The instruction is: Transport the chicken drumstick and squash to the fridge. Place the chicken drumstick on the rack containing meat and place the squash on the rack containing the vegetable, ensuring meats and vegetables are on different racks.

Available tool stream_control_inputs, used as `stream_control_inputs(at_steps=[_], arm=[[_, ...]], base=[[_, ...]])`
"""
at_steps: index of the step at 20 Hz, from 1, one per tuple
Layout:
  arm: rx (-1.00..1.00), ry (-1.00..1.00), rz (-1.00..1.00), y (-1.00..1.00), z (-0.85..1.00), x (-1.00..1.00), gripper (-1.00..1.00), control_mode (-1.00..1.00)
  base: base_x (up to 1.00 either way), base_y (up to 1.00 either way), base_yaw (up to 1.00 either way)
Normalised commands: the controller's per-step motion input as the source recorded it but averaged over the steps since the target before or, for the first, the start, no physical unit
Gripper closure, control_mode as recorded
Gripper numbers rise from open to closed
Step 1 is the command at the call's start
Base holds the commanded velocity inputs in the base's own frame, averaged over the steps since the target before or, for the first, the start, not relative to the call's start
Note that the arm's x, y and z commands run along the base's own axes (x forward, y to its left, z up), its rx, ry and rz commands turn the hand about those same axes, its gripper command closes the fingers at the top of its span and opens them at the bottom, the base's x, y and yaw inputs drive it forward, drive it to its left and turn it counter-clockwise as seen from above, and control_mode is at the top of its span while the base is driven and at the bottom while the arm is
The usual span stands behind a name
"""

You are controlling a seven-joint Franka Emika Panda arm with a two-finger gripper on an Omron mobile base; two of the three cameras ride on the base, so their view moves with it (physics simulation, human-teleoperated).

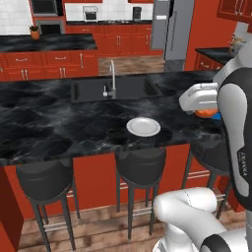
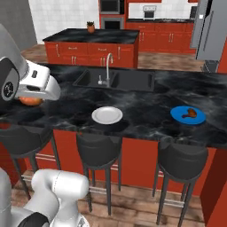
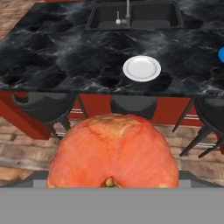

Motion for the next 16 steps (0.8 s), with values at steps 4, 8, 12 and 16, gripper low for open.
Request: stream_control_inputs(at_steps=[4, 8, 12, 16], arm=[[0.00, 0.00, 0.00, 0.00, 0.00, 0.00, 1.00, 1.00], [0.00, 0.00, 0.00, 0.00, 0.00, 0.00, 1.00, 1.00], [0.00, 0.00, 0.00, 0.00, 0.00, 0.00, 1.00, 1.00], [0.00, 0.00, 0.00, 0.00, 0.00, 0.00, 1.00, 1.00]], base=[[0.15, 1.00, 0.00], [0.12, 1.00, 0.00], [0.25, 1.00, 0.00], [-0.04, 1.00, 0.00]])
